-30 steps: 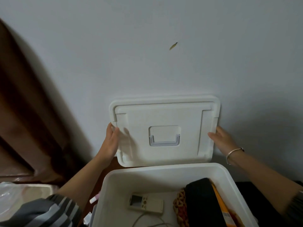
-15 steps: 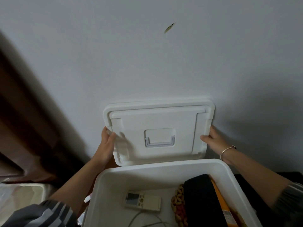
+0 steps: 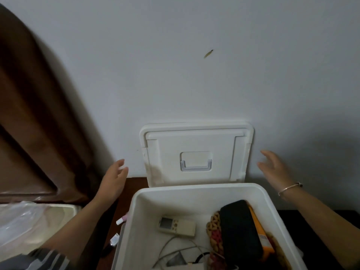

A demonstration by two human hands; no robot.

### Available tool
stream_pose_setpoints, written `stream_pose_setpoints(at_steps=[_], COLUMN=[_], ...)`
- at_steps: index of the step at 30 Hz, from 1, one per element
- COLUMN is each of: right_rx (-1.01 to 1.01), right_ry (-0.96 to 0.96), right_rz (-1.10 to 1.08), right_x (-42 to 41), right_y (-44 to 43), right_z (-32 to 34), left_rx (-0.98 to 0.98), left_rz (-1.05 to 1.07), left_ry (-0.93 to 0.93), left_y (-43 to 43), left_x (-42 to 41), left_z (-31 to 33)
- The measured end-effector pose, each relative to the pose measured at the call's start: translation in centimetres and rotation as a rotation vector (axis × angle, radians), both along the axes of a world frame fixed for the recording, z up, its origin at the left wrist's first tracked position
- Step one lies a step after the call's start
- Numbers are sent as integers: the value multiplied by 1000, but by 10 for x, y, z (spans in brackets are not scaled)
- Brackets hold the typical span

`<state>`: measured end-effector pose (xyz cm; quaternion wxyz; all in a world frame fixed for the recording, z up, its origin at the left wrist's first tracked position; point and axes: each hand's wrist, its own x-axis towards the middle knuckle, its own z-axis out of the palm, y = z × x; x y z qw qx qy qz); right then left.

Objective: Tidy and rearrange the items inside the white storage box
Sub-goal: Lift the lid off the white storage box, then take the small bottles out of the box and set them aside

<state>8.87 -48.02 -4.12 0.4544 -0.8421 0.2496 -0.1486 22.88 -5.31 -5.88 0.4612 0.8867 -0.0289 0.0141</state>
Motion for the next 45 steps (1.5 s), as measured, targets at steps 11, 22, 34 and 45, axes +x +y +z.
stream_pose_setpoints(at_steps=[11, 22, 34, 45], right_rx=[-455, -644, -721, -597], right_ry=[-302, -397, 223, 440], right_rz=[235, 683, 870, 667], right_x=[-136, -199, -146, -83], right_y=[156, 367, 440, 447], right_z=[59, -1, -124, -159], left_rx=[561, 674, 820, 670], left_rz=[-236, -248, -347, -439], left_ry=[-282, -130, 53, 145], left_y=[146, 216, 213, 168], left_x=[-188, -291, -268, -187], left_z=[8, -69, -120, -139])
